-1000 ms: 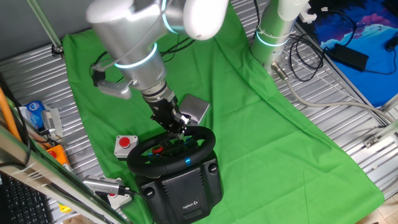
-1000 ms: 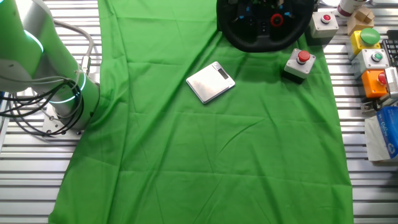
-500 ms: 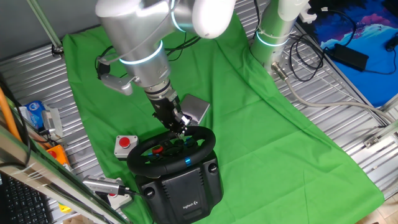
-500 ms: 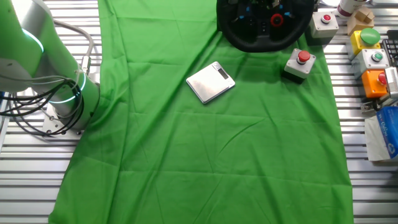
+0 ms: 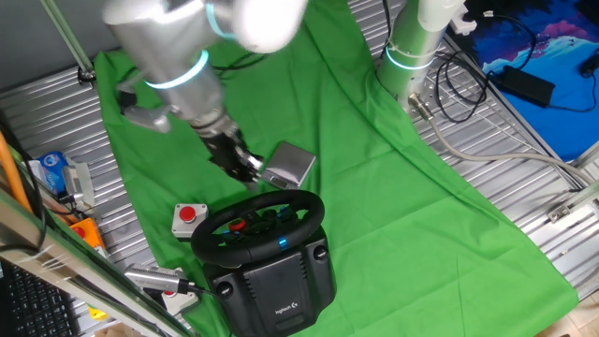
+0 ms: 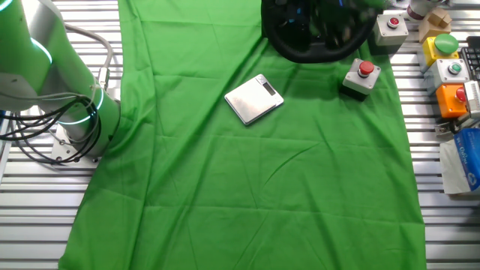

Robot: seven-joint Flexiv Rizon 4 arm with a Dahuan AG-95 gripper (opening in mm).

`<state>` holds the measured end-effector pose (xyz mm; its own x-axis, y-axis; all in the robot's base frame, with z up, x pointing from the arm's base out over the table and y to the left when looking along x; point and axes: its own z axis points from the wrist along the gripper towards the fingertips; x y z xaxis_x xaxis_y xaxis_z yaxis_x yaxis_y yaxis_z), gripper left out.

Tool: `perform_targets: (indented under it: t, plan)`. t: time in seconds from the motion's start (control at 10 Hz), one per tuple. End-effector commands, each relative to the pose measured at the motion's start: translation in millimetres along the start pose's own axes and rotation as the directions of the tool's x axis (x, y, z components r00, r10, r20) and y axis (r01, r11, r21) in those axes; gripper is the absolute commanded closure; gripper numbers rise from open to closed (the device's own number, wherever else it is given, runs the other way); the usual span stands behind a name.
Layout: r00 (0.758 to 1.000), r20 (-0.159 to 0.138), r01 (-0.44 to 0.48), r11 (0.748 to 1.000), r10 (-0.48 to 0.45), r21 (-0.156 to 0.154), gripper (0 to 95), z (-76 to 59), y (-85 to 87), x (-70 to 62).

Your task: Rotate the steering wheel 90 degrees counterclockwise

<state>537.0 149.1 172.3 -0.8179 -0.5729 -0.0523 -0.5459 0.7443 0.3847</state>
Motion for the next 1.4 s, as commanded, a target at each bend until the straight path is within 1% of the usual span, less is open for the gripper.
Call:
perform_targets:
  t: [0.1,0.2,0.4,0.5,0.6,0.7,0.8,0.9,1.0,1.1,1.2,1.3,1.4]
  plan:
    - [0.997,0.014,0.071,0.997,-0.071,0.005,95.0,3.2,-33.9,11.5]
    - [0.997,0.015,0.070,0.998,-0.070,0.005,95.0,3.6,-36.0,12.5]
    - [0.998,0.012,0.058,0.998,-0.058,0.005,95.0,3.8,-32.8,11.0]
    - [0.999,0.016,0.044,0.999,-0.044,0.009,95.0,3.8,-32.8,11.0]
    - [0.999,0.043,0.003,1.000,-0.004,0.018,95.0,3.8,-32.8,11.0]
    - [0.998,0.053,-0.028,0.999,0.027,0.022,95.0,3.8,-32.8,11.0]
    - [0.997,0.053,-0.053,0.998,0.052,0.024,95.0,3.8,-32.8,11.0]
    - [0.995,0.061,-0.084,0.996,0.082,0.031,95.0,3.8,-32.8,11.0]
    - [0.995,0.059,-0.086,0.996,0.084,0.034,95.0,3.8,-32.8,11.0]
    - [0.996,0.048,-0.082,0.996,0.080,0.036,95.0,3.8,-32.8,11.0]
    - [0.998,0.008,-0.064,0.993,0.063,0.096,95.0,3.8,-32.8,11.0]
    - [0.999,0.003,-0.042,0.994,0.042,0.100,95.0,3.8,-32.8,11.0]
    - [1.000,-0.001,-0.019,0.996,0.019,0.090,95.0,0.0,-45.7,17.4]
